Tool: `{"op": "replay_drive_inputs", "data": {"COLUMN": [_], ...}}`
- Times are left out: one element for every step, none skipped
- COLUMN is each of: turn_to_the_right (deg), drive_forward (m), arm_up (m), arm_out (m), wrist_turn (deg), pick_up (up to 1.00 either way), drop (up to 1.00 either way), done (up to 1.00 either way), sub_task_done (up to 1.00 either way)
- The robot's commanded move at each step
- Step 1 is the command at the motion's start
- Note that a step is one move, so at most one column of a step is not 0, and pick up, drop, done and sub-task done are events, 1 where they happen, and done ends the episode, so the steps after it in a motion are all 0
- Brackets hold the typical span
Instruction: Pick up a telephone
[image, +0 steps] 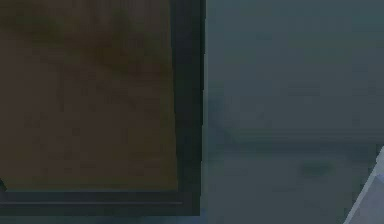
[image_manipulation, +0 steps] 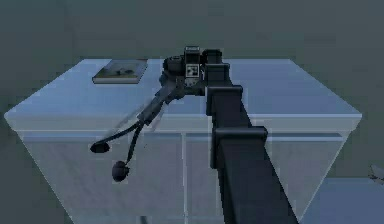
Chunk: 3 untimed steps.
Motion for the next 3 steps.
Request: {"op": "replay_drive_inputs", "data": {"turn_to_the_right": [0.0,0.0,0.0], "drive_forward": [0.00,0.00,0.00], "arm_up": [0.00,0.00,0.00], "arm_out": [0.00,0.00,0.00], "wrist_turn": [45.0,45.0,42.0], "pick_up": [0.00,0.00,0.00], "drop": [0.00,0.00,0.00], "done": [0.00,0.00,0.00], "sub_task_done": [0.00,0.00,0.00]}}
